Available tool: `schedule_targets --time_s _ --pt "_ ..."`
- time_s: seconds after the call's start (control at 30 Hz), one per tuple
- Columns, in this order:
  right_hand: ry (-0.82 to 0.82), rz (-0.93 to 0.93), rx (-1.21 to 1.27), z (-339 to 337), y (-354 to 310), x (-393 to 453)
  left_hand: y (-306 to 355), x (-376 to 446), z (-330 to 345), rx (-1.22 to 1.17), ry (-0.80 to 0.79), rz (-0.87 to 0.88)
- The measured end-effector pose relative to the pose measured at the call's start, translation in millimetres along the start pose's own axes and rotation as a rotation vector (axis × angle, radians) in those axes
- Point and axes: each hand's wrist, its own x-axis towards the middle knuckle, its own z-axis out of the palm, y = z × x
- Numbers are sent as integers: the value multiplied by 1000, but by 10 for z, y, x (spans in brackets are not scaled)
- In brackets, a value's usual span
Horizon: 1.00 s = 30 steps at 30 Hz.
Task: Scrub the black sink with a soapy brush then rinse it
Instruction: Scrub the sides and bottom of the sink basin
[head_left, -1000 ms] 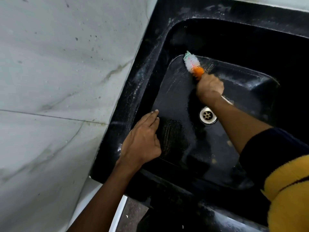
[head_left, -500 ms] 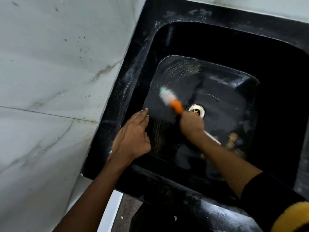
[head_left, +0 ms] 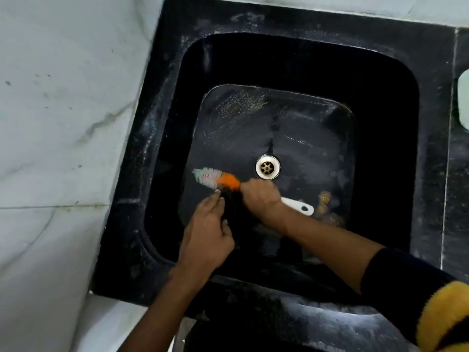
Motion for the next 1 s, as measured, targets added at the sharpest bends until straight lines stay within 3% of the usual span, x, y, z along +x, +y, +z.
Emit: schedule_targets --time_s 0.07,0.17,0.23,0.3,0.4,0.47,0.67,0.73,0.9,1.0 --pt "62 198 56 -138 404 125 94 3 80 -11 -24 13" --pt "225 740 278 -384 1284 341 220 -9 177 -61 -49 -1" --pt "278 916 396 -393 1503 379 337 -17 229 -93 -80 14" --pt "258 797 370 -277 1191 413 450 -14 304 -96 -115 68" --pt "90 400 278 -78 515 335 541 0 396 -63 -183 128" --pt "80 299 252 -72 507 268 505 -3 414 -54 -195 125" --pt "280 1045 671 -231 1698 93 515 -5 425 -87 -186 161" --pt "287 1038 701 -212 1514 158 519 3 446 -76 -190 165" --pt "123 536 529 -150 574 404 530 23 439 -53 -218 152" --pt "171 698 563 -182 912 285 534 29 443 -30 -217 153"
